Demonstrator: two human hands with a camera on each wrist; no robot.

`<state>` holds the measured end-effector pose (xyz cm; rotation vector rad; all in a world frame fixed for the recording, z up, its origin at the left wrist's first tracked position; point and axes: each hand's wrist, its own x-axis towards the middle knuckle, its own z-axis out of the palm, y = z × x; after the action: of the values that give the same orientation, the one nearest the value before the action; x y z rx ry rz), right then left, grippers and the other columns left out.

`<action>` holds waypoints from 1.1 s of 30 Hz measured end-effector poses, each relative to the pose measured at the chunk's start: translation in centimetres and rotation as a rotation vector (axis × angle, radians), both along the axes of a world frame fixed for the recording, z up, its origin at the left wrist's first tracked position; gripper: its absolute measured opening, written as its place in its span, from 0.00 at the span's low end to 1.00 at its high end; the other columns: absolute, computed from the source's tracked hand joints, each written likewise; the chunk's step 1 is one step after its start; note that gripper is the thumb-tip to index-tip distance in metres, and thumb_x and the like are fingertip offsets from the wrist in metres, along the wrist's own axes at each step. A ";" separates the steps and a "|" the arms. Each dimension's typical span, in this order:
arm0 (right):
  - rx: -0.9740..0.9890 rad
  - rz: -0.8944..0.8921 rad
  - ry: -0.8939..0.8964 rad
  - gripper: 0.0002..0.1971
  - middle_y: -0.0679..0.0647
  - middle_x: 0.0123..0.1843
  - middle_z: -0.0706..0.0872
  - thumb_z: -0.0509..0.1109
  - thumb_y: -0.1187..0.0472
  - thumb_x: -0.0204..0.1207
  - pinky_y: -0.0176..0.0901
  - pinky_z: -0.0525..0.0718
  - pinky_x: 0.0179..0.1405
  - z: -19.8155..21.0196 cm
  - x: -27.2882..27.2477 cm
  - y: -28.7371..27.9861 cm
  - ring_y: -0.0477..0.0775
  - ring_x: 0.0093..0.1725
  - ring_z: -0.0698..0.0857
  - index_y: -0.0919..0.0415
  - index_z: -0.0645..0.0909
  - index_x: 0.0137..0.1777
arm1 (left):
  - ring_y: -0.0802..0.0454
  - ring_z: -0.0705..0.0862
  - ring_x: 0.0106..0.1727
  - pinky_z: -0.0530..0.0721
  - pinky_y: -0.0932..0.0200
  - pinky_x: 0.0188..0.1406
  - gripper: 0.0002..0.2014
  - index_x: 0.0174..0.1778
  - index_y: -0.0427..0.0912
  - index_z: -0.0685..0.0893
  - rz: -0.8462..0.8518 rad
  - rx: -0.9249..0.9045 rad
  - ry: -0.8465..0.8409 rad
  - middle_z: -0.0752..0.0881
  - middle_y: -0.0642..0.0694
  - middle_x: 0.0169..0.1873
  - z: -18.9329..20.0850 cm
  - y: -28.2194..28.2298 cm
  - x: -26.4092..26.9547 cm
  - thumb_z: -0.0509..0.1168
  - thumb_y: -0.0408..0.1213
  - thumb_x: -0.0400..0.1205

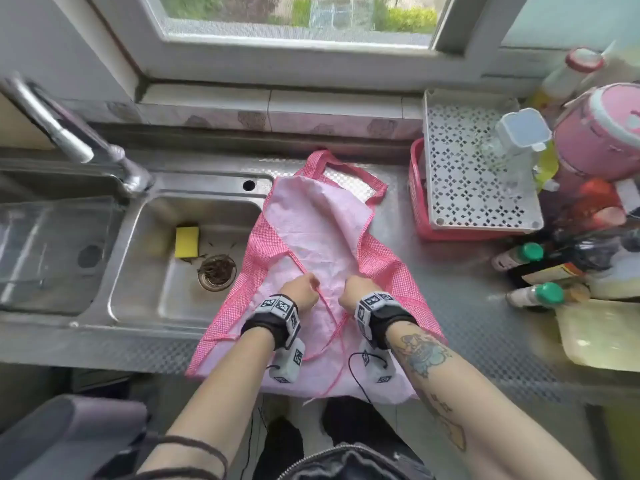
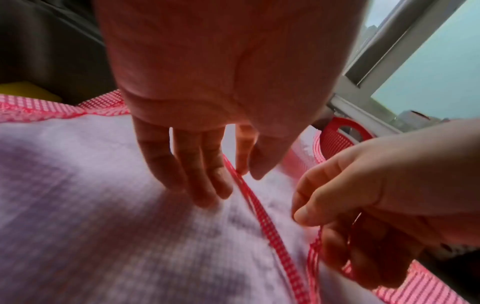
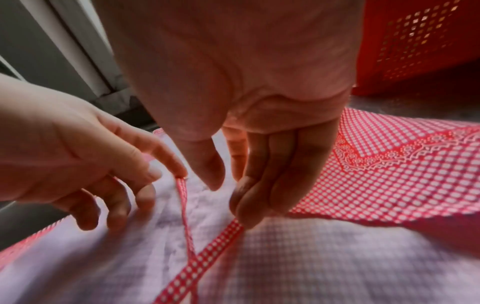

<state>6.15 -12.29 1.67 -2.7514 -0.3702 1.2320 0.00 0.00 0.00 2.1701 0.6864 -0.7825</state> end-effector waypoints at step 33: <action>0.074 0.058 -0.101 0.09 0.57 0.51 0.88 0.64 0.62 0.76 0.53 0.84 0.53 -0.3 -6.0 -2.4 0.60 0.51 0.86 0.57 0.84 0.51 | 0.37 0.73 0.65 0.79 0.41 0.60 0.18 0.65 0.49 0.74 -0.722 0.386 -0.143 0.73 0.36 0.63 -0.2 -0.5 -2.4 0.57 0.30 0.80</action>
<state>0.13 -14.73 1.38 -2.7647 -0.4975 1.0711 -2.38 -0.48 -0.21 2.8414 -0.0589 -0.8814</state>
